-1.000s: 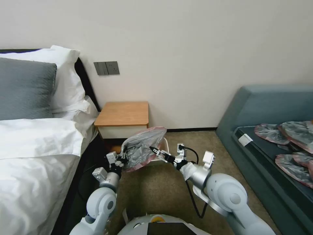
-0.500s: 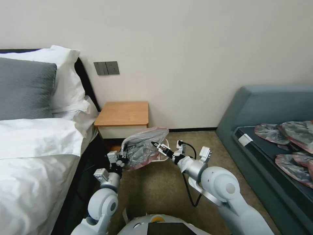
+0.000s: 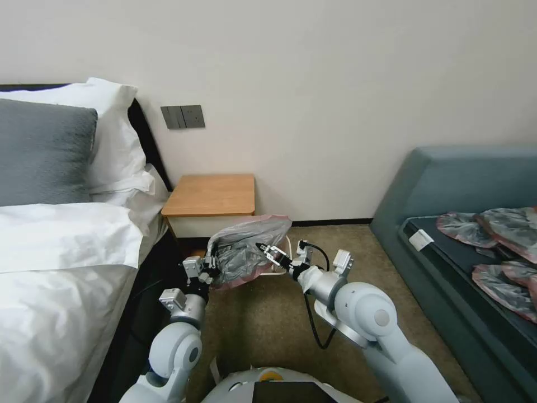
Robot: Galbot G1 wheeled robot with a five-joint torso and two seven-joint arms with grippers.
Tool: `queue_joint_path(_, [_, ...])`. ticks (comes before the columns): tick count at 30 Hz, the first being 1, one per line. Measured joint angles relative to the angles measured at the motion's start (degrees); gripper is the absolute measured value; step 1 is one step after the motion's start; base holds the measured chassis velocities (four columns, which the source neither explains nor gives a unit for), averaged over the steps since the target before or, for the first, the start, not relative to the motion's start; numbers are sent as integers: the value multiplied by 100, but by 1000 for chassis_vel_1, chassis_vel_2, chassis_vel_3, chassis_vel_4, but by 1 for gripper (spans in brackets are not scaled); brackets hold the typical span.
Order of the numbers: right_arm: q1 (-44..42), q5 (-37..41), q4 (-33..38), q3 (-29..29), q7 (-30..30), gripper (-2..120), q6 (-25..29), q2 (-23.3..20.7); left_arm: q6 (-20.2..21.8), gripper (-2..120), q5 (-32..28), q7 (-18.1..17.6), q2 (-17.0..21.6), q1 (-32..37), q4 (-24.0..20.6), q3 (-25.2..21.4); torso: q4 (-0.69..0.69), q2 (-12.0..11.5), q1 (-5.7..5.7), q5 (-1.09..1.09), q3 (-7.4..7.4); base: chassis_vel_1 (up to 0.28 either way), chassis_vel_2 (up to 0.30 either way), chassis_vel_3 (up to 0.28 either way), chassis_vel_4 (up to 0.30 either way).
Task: Pick up the garbage bag from the table and place it over the trash can.
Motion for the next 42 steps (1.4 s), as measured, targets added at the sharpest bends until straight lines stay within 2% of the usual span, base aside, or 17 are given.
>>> queue_joint_path(2, [0,-42,-8,-19,-37,93,-4,9,0,7,-24,0,0,-2,-1,-1,0,0,0,0,0,0,0,0,0])
queue_joint_path(5, [-7,-127,-14,-82,-172,79,-22,56,31,7,-189,-78,-18,-11,13,-3,0,0,0,0,0,0,0,0,0])
queue_joint_path(7, [-12,-143,-14,-91,-199,78,-26,61,44,7,-227,-100,-22,-11,14,-3,0,0,0,0,0,0,0,0,0])
queue_joint_path(10, [-68,-326,-31,-144,-399,61,-54,95,187,7,-595,-262,-56,-6,-41,4,0,0,0,0,0,0,0,0,0])
queue_joint_path(13, [-100,-401,-32,-159,-488,53,-62,117,258,7,-750,-322,-65,-6,-80,10,0,0,0,0,0,0,0,0,0])
queue_joint_path(15, [-158,-556,-22,-176,-657,42,-103,139,325,7,-930,-395,-75,-8,-112,14,0,0,0,0,0,0,0,0,0])
queue_joint_path(17, [-172,-587,-17,-177,-694,39,-110,140,337,7,-966,-408,-75,-8,-116,14,0,0,0,0,0,0,0,0,0])
queue_joint_path(20, [-248,-719,20,-177,-848,25,-144,141,392,7,-1137,-493,-75,-7,-139,8,0,0,0,0,0,0,0,0,0])
queue_joint_path(21, [-248,-719,20,-177,-848,25,-144,141,392,7,-1137,-493,-75,-7,-139,8,0,0,0,0,0,0,0,0,0])
queue_joint_path(25, [-406,-913,111,-136,-1033,6,-213,108,416,7,-1248,-566,-74,-33,-108,-18,0,0,0,0,0,0,0,0,0])
queue_joint_path(28, [-491,-1029,140,-118,-1108,0,-230,98,436,7,-1308,-589,-76,-42,-89,-21,0,0,0,0,0,0,0,0,0])
queue_joint_path(32, [-588,-1121,183,-84,-1193,0,-257,99,450,7,-1375,-623,-80,-64,-53,-21,0,0,0,0,0,0,0,0,0])
queue_joint_path(42, [-1357,-1733,587,32,-1860,0,-462,51,498,7,-1558,-725,-93,-176,88,-94,0,0,0,0,-1,0,0,0,0])
